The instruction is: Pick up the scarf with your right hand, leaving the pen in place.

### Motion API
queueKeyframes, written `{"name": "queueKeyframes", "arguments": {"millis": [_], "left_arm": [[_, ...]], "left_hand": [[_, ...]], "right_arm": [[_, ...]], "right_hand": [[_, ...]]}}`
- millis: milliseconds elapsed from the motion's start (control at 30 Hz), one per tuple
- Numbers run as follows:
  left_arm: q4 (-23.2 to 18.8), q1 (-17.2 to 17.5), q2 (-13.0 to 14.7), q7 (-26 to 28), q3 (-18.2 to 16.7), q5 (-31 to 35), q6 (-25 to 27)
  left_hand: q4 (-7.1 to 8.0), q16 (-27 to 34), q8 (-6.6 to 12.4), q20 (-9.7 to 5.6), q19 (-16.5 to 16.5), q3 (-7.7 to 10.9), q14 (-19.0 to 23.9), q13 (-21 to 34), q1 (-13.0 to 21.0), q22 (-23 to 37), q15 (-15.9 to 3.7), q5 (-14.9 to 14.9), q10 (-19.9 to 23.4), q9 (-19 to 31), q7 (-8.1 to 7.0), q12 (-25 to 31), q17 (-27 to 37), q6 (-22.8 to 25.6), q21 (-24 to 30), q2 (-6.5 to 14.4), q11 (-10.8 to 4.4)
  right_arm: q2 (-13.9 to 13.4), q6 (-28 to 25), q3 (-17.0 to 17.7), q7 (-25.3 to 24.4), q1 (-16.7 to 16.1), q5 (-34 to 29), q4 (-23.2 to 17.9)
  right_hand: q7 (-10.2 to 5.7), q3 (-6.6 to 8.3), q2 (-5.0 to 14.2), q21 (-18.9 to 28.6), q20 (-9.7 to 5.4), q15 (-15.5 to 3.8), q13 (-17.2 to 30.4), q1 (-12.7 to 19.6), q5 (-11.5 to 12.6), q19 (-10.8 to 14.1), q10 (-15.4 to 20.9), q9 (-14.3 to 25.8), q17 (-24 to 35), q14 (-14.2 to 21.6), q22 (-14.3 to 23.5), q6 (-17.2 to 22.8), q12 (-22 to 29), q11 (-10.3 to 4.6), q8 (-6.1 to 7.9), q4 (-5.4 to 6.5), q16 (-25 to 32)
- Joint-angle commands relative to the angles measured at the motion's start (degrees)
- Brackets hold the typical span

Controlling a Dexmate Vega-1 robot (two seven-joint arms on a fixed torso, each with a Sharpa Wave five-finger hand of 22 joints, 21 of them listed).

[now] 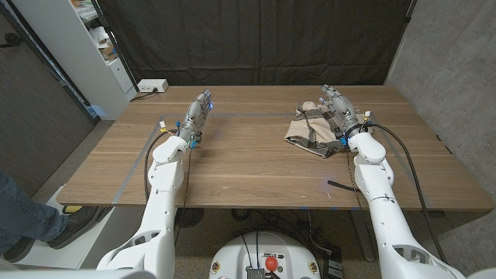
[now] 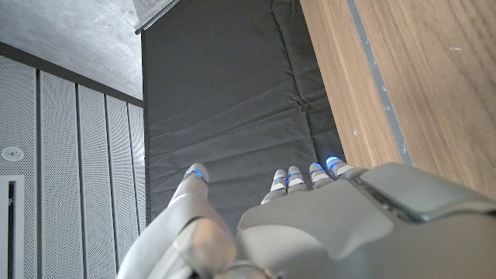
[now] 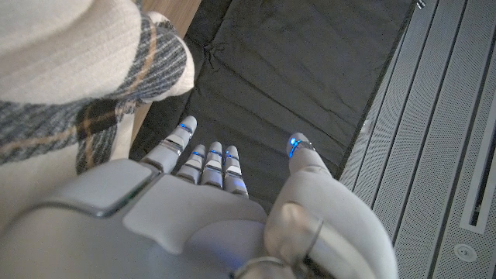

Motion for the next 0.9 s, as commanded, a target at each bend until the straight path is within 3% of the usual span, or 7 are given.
{"name": "queueKeyframes", "arguments": {"millis": [33, 333, 900], "left_arm": [[-0.9, 0.5, -0.2, -0.2, 0.1, 0.2, 0.1], [-1.8, 1.1, -0.3, 0.0, 0.2, 0.2, 0.5], [-3.6, 2.4, -0.8, 0.7, 0.7, -0.3, 0.3]], "left_hand": [[-0.43, 0.3, 0.49, -0.54, -4.5, 0.25, -2.4, 0.3, 0.7, 0.2, 0.38, 0.0, 0.0, 0.1, 0.36, 0.3, 0.3, 0.4, 0.3, 0.1, 0.69], [-0.51, 0.3, 0.45, -0.15, -4.7, 0.19, -2.5, 0.3, 0.7, 0.2, 0.28, 0.0, 0.1, 0.1, 0.41, 0.3, 0.3, 0.5, 0.3, 0.1, 0.67], [-0.65, 0.3, 0.43, 0.32, -4.8, 0.10, -2.4, 0.3, 0.6, 0.2, 0.17, -0.1, 0.2, 0.1, 0.22, 0.3, 0.3, 0.8, 0.3, 0.2, 0.54]], "right_arm": [[-0.4, 0.9, -0.2, -1.5, -1.2, -2.6, -1.9], [-0.8, 2.0, -0.7, -3.2, -2.1, -5.2, -3.6], [-1.9, 4.5, -1.4, -8.8, -4.1, -12.8, -7.3]], "right_hand": [[-0.02, -0.40, -0.85, 0.1, -0.05, -0.28, 0.2, 0.0, 0.0, -0.1, -0.3, 0.1, 0.0, -0.3, 0.2, -0.1, -0.1, -0.18, 0.17, -0.10, 0.4], [-0.37, -0.66, -1.26, -0.1, -0.12, -0.41, 0.2, -0.3, -0.1, -0.6, -0.2, 0.1, 0.0, -0.3, 0.2, 0.1, -0.1, -0.29, 0.23, -0.05, 0.4], [-1.96, -1.02, -1.97, -0.1, -0.16, -1.20, 0.2, -0.9, 0.3, -1.9, 3.8, 0.2, 0.1, 5.4, 0.2, 2.6, 1.0, -0.89, 0.82, 0.11, 2.4]]}}
